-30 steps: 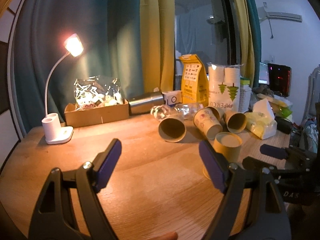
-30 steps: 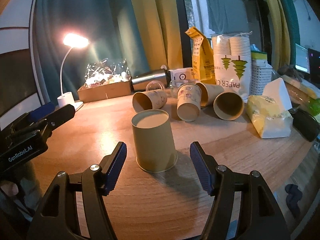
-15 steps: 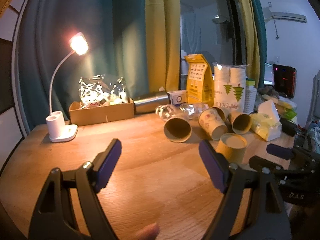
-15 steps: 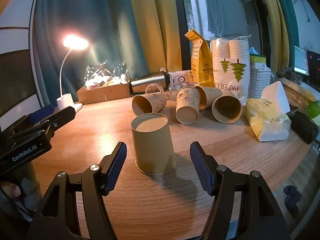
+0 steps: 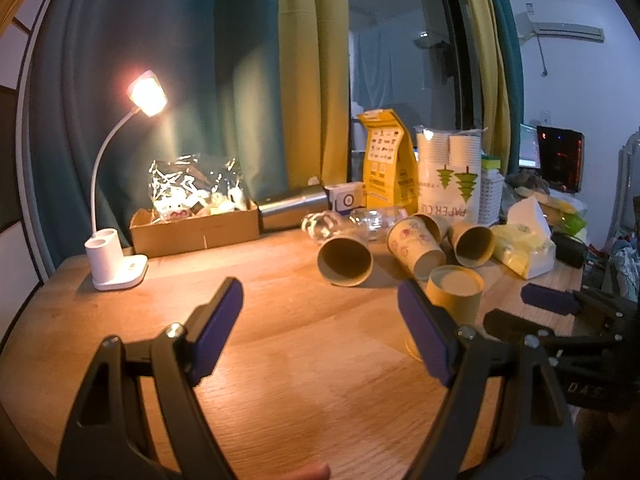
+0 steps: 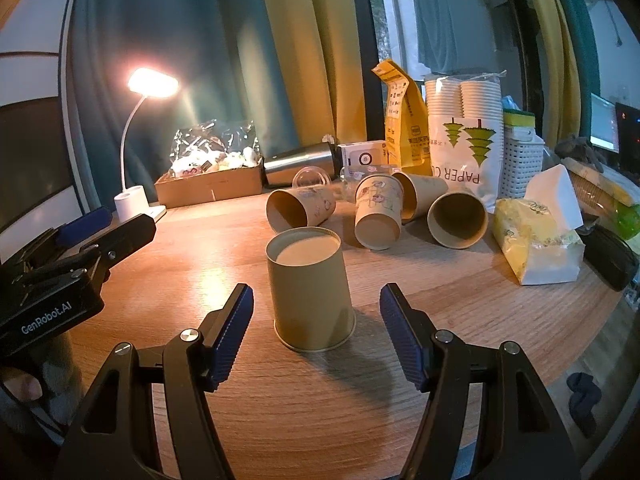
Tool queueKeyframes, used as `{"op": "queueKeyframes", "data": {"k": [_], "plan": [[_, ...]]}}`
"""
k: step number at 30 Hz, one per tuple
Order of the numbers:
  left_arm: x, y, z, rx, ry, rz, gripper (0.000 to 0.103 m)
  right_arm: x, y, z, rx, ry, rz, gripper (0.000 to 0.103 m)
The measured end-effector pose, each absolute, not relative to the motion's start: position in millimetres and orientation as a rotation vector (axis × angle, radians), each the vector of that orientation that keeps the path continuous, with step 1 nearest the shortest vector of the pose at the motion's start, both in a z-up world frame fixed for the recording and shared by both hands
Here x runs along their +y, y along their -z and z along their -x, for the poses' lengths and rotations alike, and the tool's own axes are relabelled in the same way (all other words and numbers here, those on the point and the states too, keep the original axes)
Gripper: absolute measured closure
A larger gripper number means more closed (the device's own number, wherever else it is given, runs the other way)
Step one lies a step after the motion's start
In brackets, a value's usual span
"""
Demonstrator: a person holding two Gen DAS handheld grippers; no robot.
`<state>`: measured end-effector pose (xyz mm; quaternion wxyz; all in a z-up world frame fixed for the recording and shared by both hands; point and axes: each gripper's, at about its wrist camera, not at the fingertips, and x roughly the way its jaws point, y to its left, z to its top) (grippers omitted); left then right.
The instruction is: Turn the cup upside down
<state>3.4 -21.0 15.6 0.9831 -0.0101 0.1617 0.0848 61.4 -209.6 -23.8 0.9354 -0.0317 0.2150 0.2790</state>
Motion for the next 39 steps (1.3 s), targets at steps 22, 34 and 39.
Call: {"op": "queueKeyframes", "data": {"k": [22, 34, 39], "plan": [[-17.9, -16.3, -5.2, 0.326, -0.167, 0.018, 0.022, -209.5, 24.7, -62.3, 0.443, -0.569, 0.064, 0.034], [-16.9, -16.3, -5.1, 0.326, -0.165, 0.017, 0.022, -209.3, 24.8, -62.2, 0.444, -0.569, 0.064, 0.034], [-17.0, -16.4, -4.9, 0.325, -0.165, 0.018, 0.022, -208.9, 25.0, -61.9, 0.444, -0.570, 0.064, 0.034]]}}
